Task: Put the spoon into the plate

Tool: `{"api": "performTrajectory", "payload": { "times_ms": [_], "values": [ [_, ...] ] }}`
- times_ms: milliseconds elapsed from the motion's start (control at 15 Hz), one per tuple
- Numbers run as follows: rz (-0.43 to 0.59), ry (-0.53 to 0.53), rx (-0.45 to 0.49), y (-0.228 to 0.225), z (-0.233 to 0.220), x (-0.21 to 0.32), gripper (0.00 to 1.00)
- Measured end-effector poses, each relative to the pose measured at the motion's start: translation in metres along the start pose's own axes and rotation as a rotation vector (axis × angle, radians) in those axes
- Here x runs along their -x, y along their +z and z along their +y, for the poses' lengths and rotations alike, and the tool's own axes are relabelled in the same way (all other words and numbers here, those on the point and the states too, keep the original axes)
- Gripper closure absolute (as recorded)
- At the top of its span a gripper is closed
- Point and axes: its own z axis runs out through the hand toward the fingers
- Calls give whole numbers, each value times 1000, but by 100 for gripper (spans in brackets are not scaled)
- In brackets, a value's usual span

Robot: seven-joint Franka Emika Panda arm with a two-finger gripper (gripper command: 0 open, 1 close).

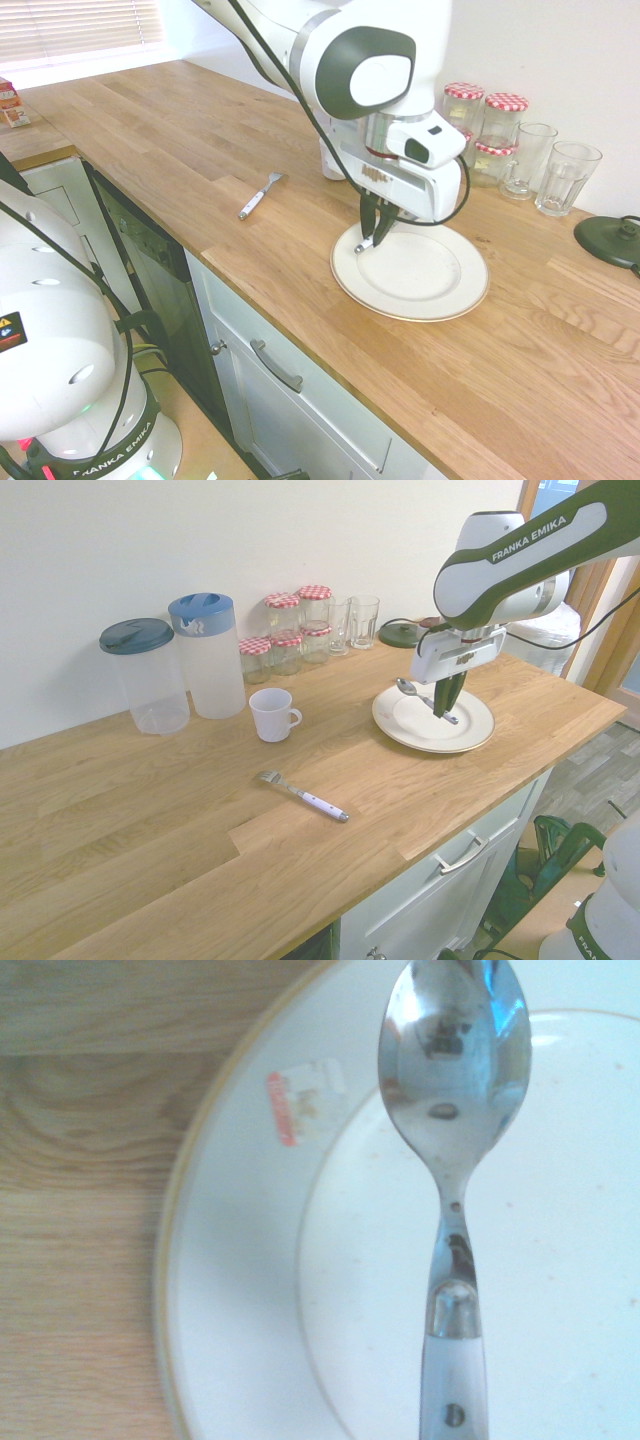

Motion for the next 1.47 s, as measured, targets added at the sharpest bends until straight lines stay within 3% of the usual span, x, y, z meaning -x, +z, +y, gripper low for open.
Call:
{"api": "performTrajectory", "payload": {
  "times_ms": [200,267,1067,1467],
  "values": [
    [-13,22,5,19,16,-17,100],
    [-17,29,8,25,19,-20,0],
    [-20,46,16,42,16,-40,0],
    [18,-4,-13,-21,1,-18,0]
  ]
}}
